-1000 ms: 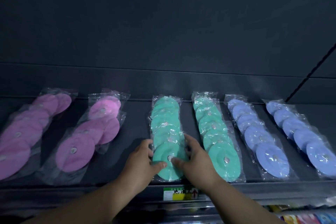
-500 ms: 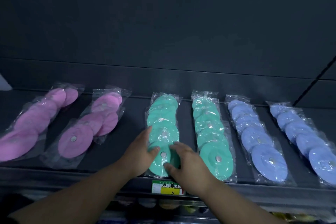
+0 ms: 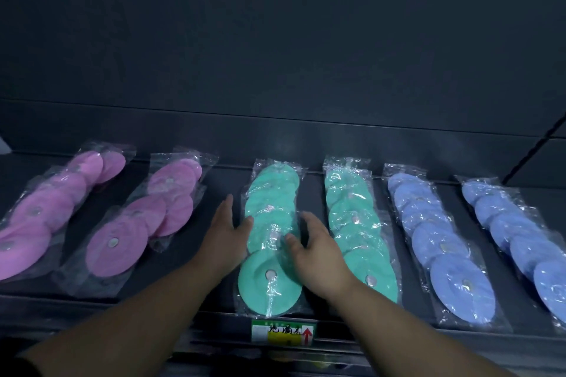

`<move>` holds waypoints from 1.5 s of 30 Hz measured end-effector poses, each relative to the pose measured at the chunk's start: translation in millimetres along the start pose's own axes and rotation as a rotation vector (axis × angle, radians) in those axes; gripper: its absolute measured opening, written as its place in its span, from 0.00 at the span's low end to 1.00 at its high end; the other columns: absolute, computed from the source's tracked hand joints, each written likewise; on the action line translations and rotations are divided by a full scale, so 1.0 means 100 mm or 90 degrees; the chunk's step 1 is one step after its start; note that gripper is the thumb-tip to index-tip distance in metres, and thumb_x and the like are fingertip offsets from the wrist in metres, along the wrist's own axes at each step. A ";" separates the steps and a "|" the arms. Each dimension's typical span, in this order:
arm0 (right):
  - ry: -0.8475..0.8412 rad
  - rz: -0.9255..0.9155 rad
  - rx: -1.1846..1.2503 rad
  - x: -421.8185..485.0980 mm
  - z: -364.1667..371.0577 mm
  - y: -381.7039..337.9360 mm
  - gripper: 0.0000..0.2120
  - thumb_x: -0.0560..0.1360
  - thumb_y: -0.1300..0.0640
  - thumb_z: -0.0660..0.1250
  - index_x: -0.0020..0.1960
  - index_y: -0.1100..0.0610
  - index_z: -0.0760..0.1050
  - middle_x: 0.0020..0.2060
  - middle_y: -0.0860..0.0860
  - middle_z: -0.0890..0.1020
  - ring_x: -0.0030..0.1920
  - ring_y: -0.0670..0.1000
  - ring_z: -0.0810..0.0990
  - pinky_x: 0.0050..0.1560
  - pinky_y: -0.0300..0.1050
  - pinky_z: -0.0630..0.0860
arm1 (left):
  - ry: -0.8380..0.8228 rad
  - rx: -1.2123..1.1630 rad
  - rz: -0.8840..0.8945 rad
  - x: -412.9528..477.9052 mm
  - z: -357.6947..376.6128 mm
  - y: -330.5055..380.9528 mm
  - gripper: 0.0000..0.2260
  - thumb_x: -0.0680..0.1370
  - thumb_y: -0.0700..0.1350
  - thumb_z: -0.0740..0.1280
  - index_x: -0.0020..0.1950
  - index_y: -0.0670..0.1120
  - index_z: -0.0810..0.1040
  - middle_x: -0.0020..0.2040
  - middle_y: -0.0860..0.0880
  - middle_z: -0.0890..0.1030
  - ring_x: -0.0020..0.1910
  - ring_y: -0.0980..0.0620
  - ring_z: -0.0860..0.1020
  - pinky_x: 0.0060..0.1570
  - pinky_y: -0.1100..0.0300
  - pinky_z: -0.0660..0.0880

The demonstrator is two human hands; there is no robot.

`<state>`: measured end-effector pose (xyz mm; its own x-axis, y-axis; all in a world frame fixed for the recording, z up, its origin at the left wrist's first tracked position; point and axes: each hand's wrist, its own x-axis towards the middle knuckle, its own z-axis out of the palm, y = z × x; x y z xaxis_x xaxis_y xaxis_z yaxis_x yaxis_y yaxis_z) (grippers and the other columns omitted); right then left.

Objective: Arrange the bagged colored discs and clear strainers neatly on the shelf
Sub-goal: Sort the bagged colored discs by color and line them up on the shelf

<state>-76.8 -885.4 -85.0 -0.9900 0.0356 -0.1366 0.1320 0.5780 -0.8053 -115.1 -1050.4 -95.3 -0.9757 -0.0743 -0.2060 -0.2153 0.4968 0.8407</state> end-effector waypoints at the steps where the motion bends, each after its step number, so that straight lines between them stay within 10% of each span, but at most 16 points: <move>1: 0.001 0.010 0.006 0.07 -0.02 -0.03 0.23 0.80 0.53 0.61 0.73 0.54 0.61 0.70 0.50 0.69 0.69 0.48 0.68 0.68 0.38 0.62 | -0.003 -0.015 -0.011 0.08 -0.01 0.03 0.30 0.81 0.49 0.61 0.79 0.51 0.50 0.78 0.49 0.56 0.76 0.48 0.58 0.73 0.54 0.56; 10: 0.041 0.094 0.155 0.45 0.06 -0.10 0.23 0.80 0.56 0.59 0.74 0.49 0.60 0.64 0.45 0.74 0.55 0.45 0.73 0.56 0.36 0.66 | -0.096 -0.028 -0.030 0.26 0.16 0.13 0.25 0.79 0.52 0.60 0.75 0.54 0.58 0.64 0.50 0.76 0.53 0.51 0.79 0.55 0.53 0.77; 15: 0.056 0.107 0.155 0.56 0.11 -0.10 0.25 0.80 0.55 0.59 0.76 0.50 0.58 0.64 0.45 0.73 0.57 0.45 0.73 0.57 0.35 0.66 | -0.052 -0.029 -0.026 0.32 0.16 0.18 0.30 0.81 0.51 0.59 0.79 0.49 0.50 0.78 0.49 0.58 0.74 0.50 0.61 0.72 0.56 0.60; 21: 0.053 0.103 0.121 0.61 0.21 -0.10 0.28 0.80 0.54 0.58 0.77 0.52 0.54 0.72 0.50 0.69 0.69 0.49 0.70 0.71 0.46 0.65 | -0.065 -0.055 -0.017 0.46 0.22 0.13 0.28 0.81 0.49 0.59 0.78 0.52 0.50 0.77 0.50 0.59 0.73 0.50 0.64 0.71 0.53 0.62; 26: 0.058 0.099 0.134 0.61 0.14 -0.11 0.25 0.81 0.56 0.58 0.76 0.51 0.57 0.68 0.48 0.72 0.54 0.44 0.74 0.54 0.31 0.69 | -0.085 -0.092 -0.006 0.49 0.14 0.08 0.28 0.81 0.51 0.60 0.78 0.54 0.51 0.76 0.53 0.61 0.72 0.53 0.65 0.71 0.54 0.64; 32: 0.020 0.056 0.010 0.30 0.07 -0.04 0.29 0.73 0.46 0.63 0.73 0.49 0.63 0.71 0.48 0.69 0.71 0.50 0.68 0.72 0.50 0.64 | -0.106 0.009 0.094 0.08 -0.14 -0.07 0.29 0.80 0.52 0.63 0.78 0.54 0.54 0.78 0.56 0.55 0.75 0.58 0.56 0.70 0.65 0.53; 38: -0.088 -0.054 -0.163 -0.17 0.01 0.04 0.35 0.72 0.46 0.71 0.75 0.50 0.61 0.76 0.44 0.56 0.75 0.42 0.56 0.68 0.30 0.53 | -0.208 0.170 0.182 -0.38 -0.32 -0.30 0.42 0.71 0.60 0.71 0.78 0.57 0.49 0.77 0.60 0.47 0.74 0.63 0.50 0.72 0.64 0.51; 45: -0.046 -0.079 -0.129 -0.34 0.05 0.11 0.45 0.66 0.50 0.77 0.76 0.46 0.55 0.75 0.46 0.53 0.69 0.47 0.66 0.66 0.33 0.62 | -0.174 0.133 0.117 -0.63 -0.23 -0.35 0.49 0.65 0.51 0.79 0.78 0.52 0.52 0.62 0.59 0.72 0.53 0.62 0.75 0.49 0.74 0.70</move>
<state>-40.9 -884.1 -92.5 -0.9909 -0.0997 -0.0904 -0.0104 0.7266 -0.6870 -46.6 -1083.5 -100.2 -0.9446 0.2511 -0.2114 0.0016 0.6475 0.7621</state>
